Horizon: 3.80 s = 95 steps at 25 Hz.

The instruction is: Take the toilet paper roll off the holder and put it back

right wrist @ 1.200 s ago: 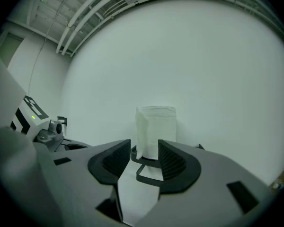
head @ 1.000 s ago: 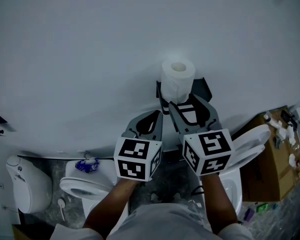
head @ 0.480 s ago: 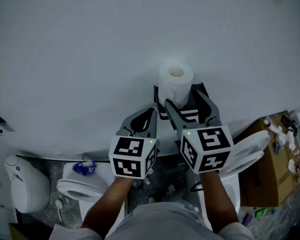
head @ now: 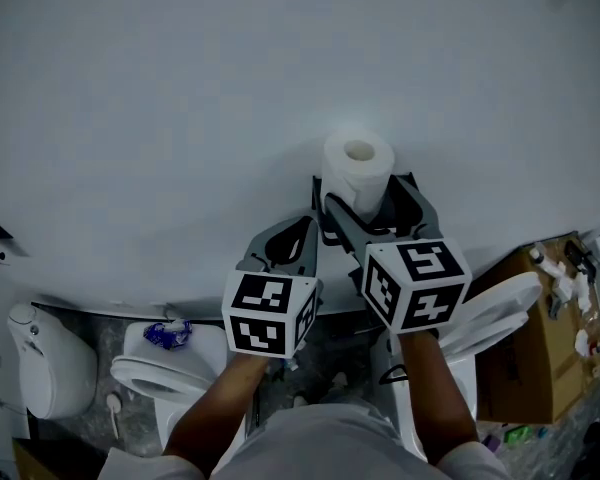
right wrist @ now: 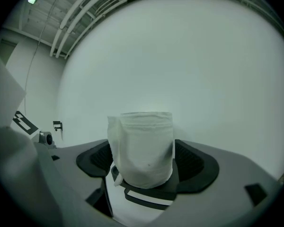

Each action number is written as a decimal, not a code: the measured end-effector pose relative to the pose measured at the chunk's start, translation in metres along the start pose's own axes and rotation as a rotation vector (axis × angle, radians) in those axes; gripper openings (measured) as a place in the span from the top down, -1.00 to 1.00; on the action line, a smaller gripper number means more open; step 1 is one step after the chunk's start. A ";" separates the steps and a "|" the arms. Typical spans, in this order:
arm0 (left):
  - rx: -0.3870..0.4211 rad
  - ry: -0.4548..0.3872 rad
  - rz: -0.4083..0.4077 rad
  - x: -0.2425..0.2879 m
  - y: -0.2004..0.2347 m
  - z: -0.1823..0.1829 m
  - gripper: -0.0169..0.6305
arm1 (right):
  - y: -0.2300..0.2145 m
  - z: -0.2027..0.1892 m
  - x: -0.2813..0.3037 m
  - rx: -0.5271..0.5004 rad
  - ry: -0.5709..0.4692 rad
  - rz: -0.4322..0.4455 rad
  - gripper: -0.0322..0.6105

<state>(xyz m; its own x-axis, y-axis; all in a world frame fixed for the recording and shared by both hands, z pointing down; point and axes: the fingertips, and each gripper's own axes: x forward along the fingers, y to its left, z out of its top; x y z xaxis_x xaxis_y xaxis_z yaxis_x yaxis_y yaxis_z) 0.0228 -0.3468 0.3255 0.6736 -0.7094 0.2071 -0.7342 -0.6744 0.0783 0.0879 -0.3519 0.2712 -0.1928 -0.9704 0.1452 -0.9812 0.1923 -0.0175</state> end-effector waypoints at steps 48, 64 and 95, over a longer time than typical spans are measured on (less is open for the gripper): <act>-0.020 -0.020 -0.064 -0.025 -0.002 -0.005 0.93 | 0.017 0.006 -0.017 -0.042 -0.009 -0.042 -0.23; -0.011 -0.024 -0.090 -0.037 -0.026 -0.008 0.93 | 0.017 -0.009 -0.057 -0.040 -0.021 -0.067 -0.23; 0.006 -0.032 -0.011 -0.053 -0.107 -0.017 0.93 | -0.008 -0.053 -0.128 -0.044 -0.002 0.008 -0.23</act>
<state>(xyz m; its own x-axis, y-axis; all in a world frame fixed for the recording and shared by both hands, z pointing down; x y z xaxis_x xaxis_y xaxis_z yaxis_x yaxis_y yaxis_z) 0.0641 -0.2333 0.3222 0.6840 -0.7082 0.1750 -0.7264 -0.6833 0.0741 0.1209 -0.2214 0.3052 -0.2004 -0.9693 0.1428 -0.9783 0.2059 0.0248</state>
